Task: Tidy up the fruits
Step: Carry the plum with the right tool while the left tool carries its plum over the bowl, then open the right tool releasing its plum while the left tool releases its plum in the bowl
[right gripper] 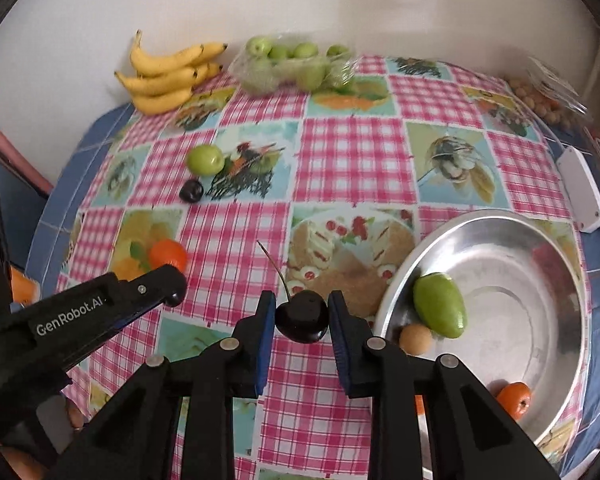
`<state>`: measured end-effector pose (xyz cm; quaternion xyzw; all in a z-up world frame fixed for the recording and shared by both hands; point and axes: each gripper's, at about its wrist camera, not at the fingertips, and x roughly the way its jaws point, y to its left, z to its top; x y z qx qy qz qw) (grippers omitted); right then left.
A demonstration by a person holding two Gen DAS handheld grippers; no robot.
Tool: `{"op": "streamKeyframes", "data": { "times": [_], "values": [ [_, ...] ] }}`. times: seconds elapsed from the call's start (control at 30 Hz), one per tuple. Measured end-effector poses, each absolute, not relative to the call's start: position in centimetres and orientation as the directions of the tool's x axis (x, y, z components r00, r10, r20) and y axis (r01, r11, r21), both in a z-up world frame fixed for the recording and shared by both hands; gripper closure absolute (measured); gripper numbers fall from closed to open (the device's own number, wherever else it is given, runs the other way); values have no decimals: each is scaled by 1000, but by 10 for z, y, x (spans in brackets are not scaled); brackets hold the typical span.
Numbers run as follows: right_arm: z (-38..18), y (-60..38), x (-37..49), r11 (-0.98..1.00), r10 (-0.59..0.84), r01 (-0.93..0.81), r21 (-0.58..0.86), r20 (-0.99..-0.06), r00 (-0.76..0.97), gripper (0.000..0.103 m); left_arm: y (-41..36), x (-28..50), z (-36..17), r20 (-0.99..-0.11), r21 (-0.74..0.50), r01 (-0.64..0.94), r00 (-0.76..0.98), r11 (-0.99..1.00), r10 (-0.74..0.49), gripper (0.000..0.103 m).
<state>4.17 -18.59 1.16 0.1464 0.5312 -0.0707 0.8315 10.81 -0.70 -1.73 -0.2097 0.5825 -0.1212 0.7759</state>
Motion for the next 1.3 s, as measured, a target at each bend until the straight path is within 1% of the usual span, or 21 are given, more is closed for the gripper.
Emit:
{"op": "streamKeyframes", "data": {
  "times": [0.27,0.4,0.6,0.8,0.97,1.1,1.3],
  "values": [
    [7,-234,21,898,-31,415,147,-918,395,75,-26,99,-8,-848,-460,6,291,888,-442,76],
    [0,-267,4,860,-99,500,99,-929,355,75,-55,85,-5,-852,-442,88,270,893,-449,76],
    [-5,-306,-22,804,-126,586,98,-936,329,75,-109,57,-4,-850,-443,238,197,865,-489,76],
    [-5,-328,-40,773,-139,627,99,-937,319,75,-158,27,-7,-856,-429,371,122,823,-502,76],
    [-7,-341,-53,756,-152,648,91,-939,310,75,-184,8,-13,-861,-422,447,75,789,-503,76],
    [-18,-343,-55,756,-122,646,102,-949,292,75,-193,3,-19,-871,-408,461,62,788,-488,76],
    [-31,-341,-54,758,-82,643,113,-961,266,75,-197,2,-23,-867,-422,456,51,784,-496,76]
  ]
}}
